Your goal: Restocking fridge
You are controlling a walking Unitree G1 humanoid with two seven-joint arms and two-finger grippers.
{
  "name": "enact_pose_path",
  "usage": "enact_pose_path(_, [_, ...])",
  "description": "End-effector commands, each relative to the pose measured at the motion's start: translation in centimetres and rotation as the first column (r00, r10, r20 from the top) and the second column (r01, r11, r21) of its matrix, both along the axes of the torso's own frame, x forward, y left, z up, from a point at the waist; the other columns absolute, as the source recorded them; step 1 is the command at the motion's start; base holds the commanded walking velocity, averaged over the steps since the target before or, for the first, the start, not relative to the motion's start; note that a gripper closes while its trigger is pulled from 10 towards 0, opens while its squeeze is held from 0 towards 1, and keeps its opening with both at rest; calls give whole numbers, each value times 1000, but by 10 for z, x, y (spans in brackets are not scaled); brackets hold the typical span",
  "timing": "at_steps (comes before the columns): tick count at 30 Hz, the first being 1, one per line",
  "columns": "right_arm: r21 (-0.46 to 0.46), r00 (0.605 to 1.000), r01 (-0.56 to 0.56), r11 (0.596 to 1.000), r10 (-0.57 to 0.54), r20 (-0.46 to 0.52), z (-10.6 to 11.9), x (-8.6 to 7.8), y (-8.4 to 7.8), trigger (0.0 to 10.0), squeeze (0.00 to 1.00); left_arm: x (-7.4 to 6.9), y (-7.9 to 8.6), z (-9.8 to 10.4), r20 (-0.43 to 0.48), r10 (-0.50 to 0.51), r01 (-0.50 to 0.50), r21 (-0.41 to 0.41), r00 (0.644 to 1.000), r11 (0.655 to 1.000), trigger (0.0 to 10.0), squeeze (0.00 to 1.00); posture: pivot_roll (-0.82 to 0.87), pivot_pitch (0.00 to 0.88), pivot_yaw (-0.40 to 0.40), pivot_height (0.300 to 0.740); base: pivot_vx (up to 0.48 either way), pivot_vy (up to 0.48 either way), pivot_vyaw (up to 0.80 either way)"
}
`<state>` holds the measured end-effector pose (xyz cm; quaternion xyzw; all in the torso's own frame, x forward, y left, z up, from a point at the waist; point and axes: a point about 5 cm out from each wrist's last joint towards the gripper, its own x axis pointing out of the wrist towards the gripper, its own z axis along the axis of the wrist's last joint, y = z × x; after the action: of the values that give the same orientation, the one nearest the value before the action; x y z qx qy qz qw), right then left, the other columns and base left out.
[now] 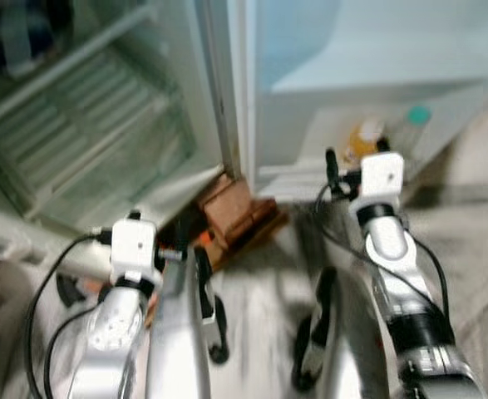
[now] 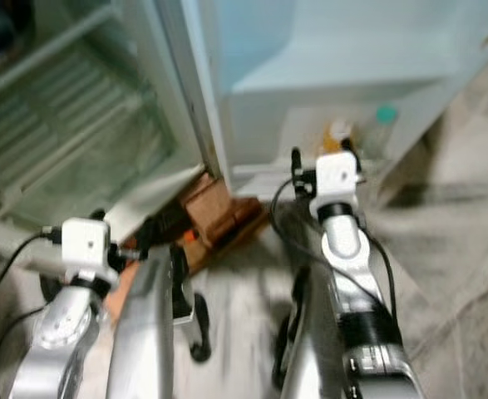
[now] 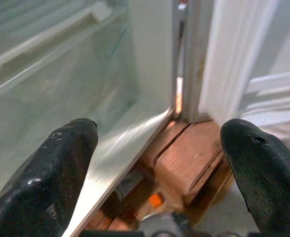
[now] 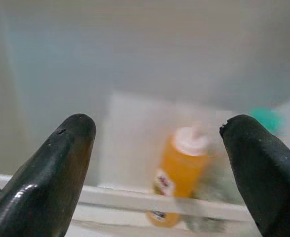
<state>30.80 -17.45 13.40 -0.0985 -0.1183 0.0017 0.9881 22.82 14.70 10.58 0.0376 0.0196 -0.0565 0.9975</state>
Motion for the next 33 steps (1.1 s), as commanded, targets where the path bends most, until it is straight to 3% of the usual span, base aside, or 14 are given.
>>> enact_pose_path(1, [-4, 999, -4, 1000, 4, 32, 4, -13, 4, 10000, 0, -3, 3, -5, -12, 26, -26, 0, 1000, 1000, 10000, 0, 124, 138, 24, 556, 0, 0, 0])
enact_pose_path(5, [-20, 1000, 19, 1000, -19, 2, -10, -27, 5, 10000, 0, -5, 5, -8, -23, 51, -51, -13, 998, 999, 10000, 0, 108, 125, 12, 556, 0, 0, 0])
enact_pose_path(7, [-44, 995, 73, 996, -75, -58, -25, -31, 2, 10000, 0, -5, 4, -12, -34, 63, -64, -21, 997, 998, 10000, 0, 101, 129, 11, 556, 0, 0, 0])
enact_pose_path(10, [20, 980, 98, 995, -93, -174, -44, -31, 11, 10000, 0, 0, -1, -10, -15, 54, -55, -34, 998, 998, 10000, 0, 87, 111, 7, 556, 0, 0, 0])
enact_pose_path(14, [21, 990, 50, 999, -47, -133, -32, -27, 19, 10000, 0, 7, -5, -6, 17, 30, -29, -24, 999, 999, 10000, 0, 71, 101, 15, 556, 0, 0, 0])
enact_pose_path(18, [104, 995, 18, 994, -8, -95, -19, -21, 20, 10000, 0, 9, 2, -10, 12, 66, -66, -18, 998, 998, 10000, 0, 57, 101, 13, 556, 0, 0, 0])
enact_pose_path(27, [65, 994, 13, 998, -5, -113, -19, -17, 12, 10000, 0, 5, -4, -12, 17, 56, -56, -18, 998, 998, 10000, 0, 83, 91, -10, 621, 0, 0, 0])
enact_pose_path(33, [64, 995, -29, 998, 35, -98, -12, -7, 21, 10000, 0, 7, -4, -12, 30, 71, -71, -17, 997, 997, 10000, 0, 91, 95, -29, 656, 0, 0, 0])
